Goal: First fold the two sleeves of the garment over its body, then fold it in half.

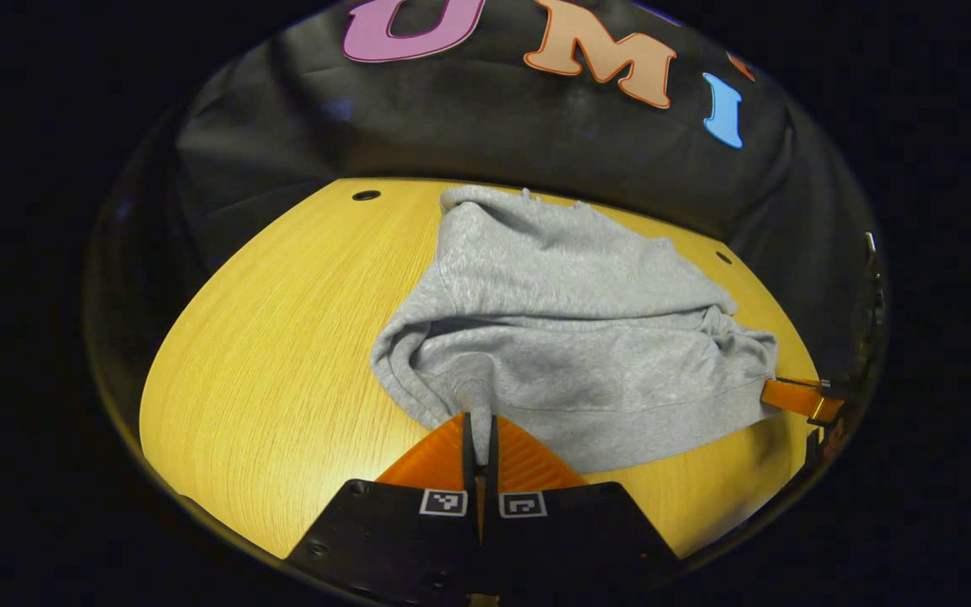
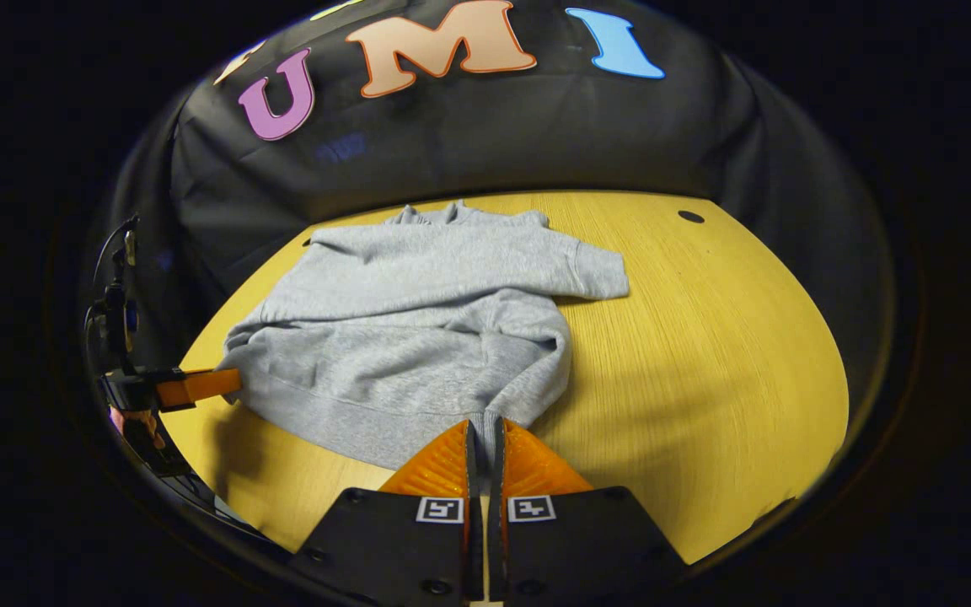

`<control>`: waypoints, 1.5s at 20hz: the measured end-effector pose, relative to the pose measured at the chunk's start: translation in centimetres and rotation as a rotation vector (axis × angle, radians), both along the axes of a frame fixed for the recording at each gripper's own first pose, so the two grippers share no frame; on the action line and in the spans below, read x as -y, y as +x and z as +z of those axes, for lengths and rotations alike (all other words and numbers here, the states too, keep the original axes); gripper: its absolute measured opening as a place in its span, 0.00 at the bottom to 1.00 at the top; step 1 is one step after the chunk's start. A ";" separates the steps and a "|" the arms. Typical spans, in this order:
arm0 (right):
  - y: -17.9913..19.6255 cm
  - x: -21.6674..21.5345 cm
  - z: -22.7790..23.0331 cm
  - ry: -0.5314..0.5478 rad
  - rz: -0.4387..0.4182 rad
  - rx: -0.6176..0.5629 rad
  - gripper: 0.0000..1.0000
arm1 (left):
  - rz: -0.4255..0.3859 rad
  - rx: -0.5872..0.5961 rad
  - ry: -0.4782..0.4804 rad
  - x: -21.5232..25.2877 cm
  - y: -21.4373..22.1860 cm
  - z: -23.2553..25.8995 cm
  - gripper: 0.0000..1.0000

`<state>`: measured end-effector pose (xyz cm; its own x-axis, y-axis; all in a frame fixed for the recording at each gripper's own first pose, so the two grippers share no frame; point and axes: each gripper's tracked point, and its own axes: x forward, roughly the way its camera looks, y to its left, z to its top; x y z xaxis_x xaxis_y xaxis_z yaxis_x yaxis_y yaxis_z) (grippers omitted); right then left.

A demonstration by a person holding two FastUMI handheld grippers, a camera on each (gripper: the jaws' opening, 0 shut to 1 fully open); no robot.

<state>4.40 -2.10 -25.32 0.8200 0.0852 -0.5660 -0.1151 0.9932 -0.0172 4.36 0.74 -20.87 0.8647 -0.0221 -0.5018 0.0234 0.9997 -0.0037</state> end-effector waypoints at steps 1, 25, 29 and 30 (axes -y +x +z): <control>0.5 -0.2 0.6 0.006 0.002 0.013 0.05 | 0.003 0.015 -0.008 0.0 0.4 0.7 0.00; 16.9 -1.7 2.1 0.143 -0.064 0.043 0.04 | 0.081 0.115 -0.011 0.9 20.2 5.2 0.00; 16.8 -1.1 1.9 0.176 -0.062 0.036 0.07 | 0.077 0.115 0.043 0.9 21.4 4.5 0.00; 16.7 -1.1 2.0 0.175 -0.060 0.041 0.07 | 0.077 0.119 0.051 1.0 21.4 4.7 0.00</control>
<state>21.09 -0.95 -23.34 0.8487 0.1299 -0.5126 -0.0584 0.9864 0.1534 25.71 -0.21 -16.19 0.9161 0.0695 -0.3948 -0.0561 0.9974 0.0452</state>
